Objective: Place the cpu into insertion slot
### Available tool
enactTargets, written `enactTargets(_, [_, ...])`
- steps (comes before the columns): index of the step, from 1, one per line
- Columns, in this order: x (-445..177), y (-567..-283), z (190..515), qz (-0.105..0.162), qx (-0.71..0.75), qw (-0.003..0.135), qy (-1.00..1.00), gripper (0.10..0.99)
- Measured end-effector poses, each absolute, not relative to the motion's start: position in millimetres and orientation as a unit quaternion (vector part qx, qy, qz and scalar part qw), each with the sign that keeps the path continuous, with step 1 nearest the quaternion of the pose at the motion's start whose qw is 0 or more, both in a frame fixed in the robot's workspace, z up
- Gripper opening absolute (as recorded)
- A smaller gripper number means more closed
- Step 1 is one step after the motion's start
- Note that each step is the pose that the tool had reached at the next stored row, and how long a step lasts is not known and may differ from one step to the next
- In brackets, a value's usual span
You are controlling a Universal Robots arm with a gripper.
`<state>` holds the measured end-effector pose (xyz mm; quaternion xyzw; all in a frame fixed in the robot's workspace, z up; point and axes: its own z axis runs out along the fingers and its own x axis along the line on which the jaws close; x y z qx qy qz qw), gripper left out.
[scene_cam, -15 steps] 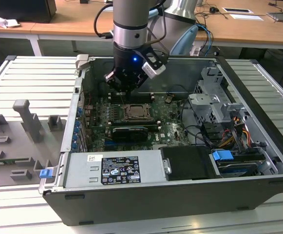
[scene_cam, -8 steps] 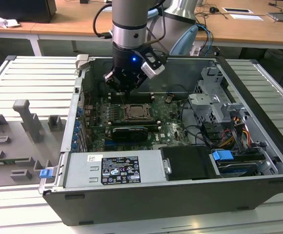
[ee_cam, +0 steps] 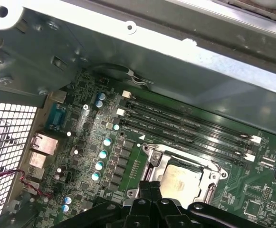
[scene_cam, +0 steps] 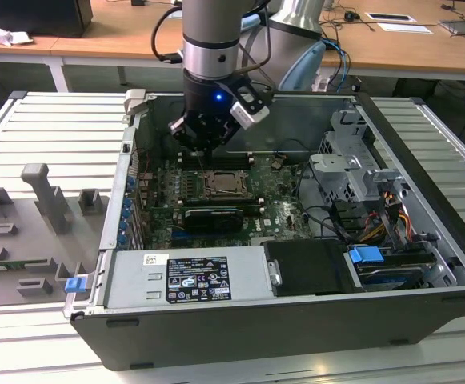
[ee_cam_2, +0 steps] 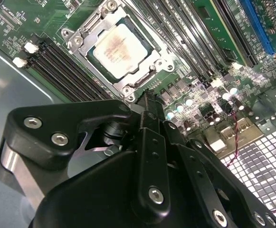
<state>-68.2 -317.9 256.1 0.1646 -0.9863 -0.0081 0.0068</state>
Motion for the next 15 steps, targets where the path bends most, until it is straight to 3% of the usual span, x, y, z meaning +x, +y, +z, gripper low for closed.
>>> enactTargets(15, [-75.5, -317.3, 255.3, -0.008, 0.105, 0.004, -0.994, 0.106])
